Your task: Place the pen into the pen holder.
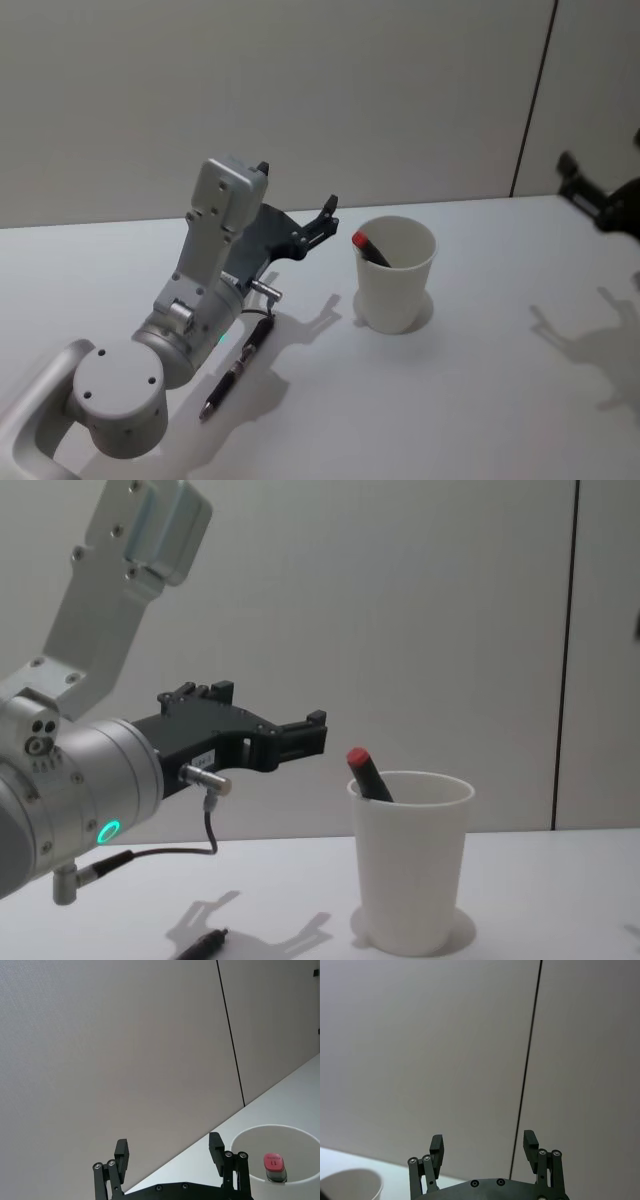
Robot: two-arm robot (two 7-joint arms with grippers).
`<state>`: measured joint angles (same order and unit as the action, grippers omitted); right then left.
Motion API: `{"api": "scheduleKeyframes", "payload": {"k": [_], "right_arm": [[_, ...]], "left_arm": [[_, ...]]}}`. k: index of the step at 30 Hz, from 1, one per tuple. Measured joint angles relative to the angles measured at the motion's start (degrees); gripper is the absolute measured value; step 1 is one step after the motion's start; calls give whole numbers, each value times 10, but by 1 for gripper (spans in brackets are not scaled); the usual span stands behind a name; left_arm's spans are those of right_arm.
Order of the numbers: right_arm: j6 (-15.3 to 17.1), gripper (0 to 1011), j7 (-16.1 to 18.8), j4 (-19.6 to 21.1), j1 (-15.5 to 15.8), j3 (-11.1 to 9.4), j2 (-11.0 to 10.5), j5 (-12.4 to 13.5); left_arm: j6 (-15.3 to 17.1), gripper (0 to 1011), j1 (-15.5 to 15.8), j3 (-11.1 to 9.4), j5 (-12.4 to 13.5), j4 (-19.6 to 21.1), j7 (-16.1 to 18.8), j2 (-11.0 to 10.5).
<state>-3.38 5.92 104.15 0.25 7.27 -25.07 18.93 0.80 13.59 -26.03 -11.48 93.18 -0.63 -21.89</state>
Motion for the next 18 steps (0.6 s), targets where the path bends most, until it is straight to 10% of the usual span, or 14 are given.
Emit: {"api": "scheduleKeyframes", "payload": {"k": [18], "right_arm": [[53, 1001, -21, -29, 6, 56, 57, -24]], "left_arm": [[0, 1001, 0, 0, 0, 0, 0, 0]]}}
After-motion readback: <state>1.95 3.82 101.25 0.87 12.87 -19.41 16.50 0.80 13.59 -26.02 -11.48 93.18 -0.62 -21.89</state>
